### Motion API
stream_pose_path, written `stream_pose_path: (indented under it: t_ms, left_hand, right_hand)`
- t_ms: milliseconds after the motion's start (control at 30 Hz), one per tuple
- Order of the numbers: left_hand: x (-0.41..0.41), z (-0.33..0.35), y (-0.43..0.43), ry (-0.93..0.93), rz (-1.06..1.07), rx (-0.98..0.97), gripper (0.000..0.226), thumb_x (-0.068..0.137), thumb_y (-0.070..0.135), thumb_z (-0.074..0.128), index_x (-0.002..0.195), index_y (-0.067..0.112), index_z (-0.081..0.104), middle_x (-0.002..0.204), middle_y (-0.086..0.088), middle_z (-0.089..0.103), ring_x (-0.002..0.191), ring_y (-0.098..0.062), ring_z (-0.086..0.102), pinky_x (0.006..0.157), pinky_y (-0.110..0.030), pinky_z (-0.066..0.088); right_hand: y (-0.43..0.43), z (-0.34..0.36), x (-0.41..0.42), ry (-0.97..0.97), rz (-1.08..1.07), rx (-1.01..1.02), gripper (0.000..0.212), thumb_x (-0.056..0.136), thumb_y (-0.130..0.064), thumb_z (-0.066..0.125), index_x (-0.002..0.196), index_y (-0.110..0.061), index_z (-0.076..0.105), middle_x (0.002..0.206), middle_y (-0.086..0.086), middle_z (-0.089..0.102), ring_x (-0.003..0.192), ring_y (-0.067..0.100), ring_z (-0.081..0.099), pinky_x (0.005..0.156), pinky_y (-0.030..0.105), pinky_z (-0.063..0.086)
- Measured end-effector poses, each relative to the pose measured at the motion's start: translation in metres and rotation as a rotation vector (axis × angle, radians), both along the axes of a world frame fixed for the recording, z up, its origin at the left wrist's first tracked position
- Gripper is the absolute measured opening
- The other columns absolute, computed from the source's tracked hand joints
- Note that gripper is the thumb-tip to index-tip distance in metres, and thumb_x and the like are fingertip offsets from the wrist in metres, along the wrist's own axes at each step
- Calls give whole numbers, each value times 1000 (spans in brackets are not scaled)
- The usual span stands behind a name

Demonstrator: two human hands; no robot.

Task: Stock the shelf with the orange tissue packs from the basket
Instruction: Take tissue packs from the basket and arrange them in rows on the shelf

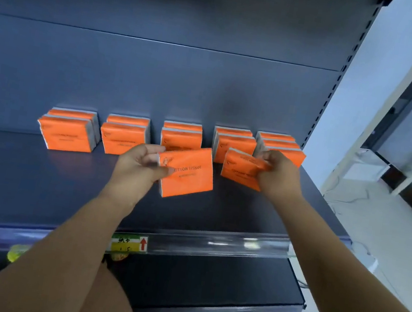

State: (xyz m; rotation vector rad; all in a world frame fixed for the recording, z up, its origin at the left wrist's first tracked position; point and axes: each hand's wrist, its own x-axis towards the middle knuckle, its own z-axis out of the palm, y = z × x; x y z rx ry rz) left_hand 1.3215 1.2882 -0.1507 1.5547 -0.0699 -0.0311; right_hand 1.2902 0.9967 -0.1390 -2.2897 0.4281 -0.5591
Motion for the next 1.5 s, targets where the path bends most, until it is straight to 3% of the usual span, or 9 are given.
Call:
stream_pose_path:
  t_ms: [133,233,367,533,833,1267,1367,1500]
  left_hand:
    - [4,-9,6,-23,-69,68,49,82,-8,80,121,19,70,113,-5,77,108,-23,73,99,-41,57]
    - [6,-12,6,-2,-61,67,47,83,-10,78,120,17,68,111,-3,78,105,-18,74,94,-38,58]
    - [8,-15,8,9,-85,90,45,85,-11,76,120,16,67,111,-2,77,105,-17,74,85,-32,58]
    - [12,-16,14,2,-69,98,43,86,-10,75,113,22,67,108,2,77,101,-11,73,77,-24,56]
    - [16,-21,18,-19,-83,134,43,88,-7,75,115,24,65,111,5,74,103,-8,71,76,-21,55]
    - [22,-26,16,-42,-107,154,43,89,-5,75,115,27,63,116,2,71,112,-13,67,82,-30,57]
    - [23,-29,16,-74,-92,180,45,89,-5,75,115,30,64,115,6,70,113,-11,66,81,-28,57]
    - [28,-34,15,-139,-45,214,49,87,0,78,117,36,66,119,2,67,114,-14,65,94,-39,59]
  right_hand:
    - [-3,-8,25,56,77,-195,47,78,9,53,111,-19,70,133,7,68,113,30,64,84,25,46]
    - [-2,-12,42,73,83,-460,51,76,10,56,120,-10,70,130,22,62,114,43,58,94,35,45]
    - [3,-10,53,100,66,-654,59,78,7,56,133,-12,61,124,19,56,115,42,47,95,44,46]
    - [5,-11,55,89,147,-858,63,79,1,65,139,-20,60,124,16,59,117,42,49,89,49,47]
    - [1,-9,60,100,112,-926,61,81,1,67,138,-18,58,129,16,58,118,41,50,91,49,48]
    - [5,-15,64,68,78,-943,58,81,-4,70,137,-15,57,129,17,58,118,43,51,93,51,47]
    - [11,-19,62,-46,79,-947,62,74,-4,69,135,-12,58,130,19,57,121,46,50,99,53,45]
    - [33,-26,52,-357,400,-770,43,88,-20,61,130,-11,66,120,9,65,114,35,56,101,46,45]
